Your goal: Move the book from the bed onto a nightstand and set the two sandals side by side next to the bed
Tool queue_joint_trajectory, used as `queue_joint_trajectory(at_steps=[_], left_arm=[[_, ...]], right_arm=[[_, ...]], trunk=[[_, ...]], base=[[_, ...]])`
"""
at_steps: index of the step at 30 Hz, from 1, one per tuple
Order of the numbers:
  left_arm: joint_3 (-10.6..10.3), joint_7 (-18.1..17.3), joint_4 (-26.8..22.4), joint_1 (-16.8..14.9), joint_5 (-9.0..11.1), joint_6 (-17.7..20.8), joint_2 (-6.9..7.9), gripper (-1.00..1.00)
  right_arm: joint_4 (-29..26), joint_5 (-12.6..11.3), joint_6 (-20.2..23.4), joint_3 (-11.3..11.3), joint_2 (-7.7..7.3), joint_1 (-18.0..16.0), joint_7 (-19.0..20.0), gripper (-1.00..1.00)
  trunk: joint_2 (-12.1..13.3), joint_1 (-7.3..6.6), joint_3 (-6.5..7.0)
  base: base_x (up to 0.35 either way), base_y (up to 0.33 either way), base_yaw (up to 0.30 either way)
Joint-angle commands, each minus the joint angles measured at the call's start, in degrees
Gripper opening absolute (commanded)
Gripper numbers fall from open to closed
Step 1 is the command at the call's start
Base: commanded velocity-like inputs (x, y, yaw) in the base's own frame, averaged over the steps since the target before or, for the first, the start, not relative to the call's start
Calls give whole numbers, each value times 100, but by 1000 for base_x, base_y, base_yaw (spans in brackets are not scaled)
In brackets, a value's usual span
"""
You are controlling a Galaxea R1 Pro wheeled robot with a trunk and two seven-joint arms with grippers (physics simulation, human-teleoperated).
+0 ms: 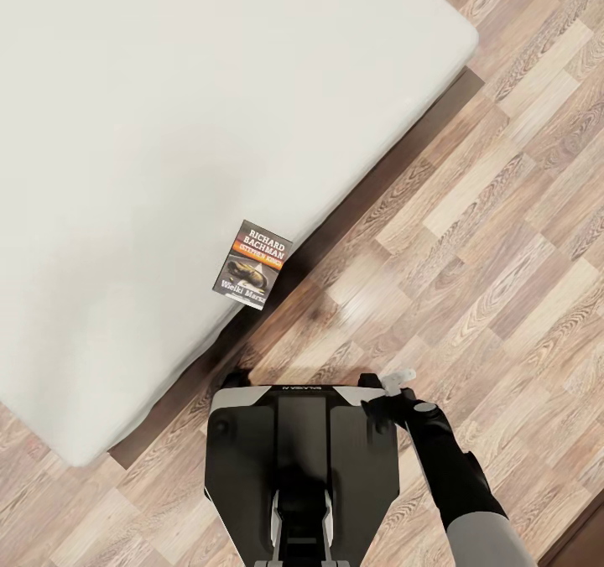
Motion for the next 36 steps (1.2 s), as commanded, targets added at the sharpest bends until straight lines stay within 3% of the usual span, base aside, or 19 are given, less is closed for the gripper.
queue_joint_trajectory(at_steps=[1,7,13,23,26,31,36], left_arm=[[-45,-22,-7,1,27,58,0,100],[-45,-22,-7,2,31,53,-7,100],[-45,-22,-7,4,51,49,-12,100],[-40,-22,-7,7,77,44,-24,100],[-38,-22,-7,7,80,41,-47,100],[-37,-22,-7,7,87,36,-130,100],[-36,-22,-7,9,87,-11,-194,100]], right_arm=[[-29,59,21,-33,8,-3,58,100],[-427,61,102,-63,9,-7,71,100],[-1124,49,609,-73,7,-17,86,100],[-1561,40,931,-92,-72,-141,231,100],[-1600,41,989,-161,-162,-244,654,100],[-1558,38,1189,-517,-339,-389,1666,100],[-1344,31,1262,-814,-396,-458,2404,100]], trunk=[[-9,4,-5],[-9,4,-5],[-9,4,-5],[-9,4,-5],[-9,4,-5],[-9,4,-5],[-9,4,-5]], base=[[0,0,0],[0,0,0],[0,0,0],[0,0,0],[0,0,0],[0,0,0],[0,0,0]])
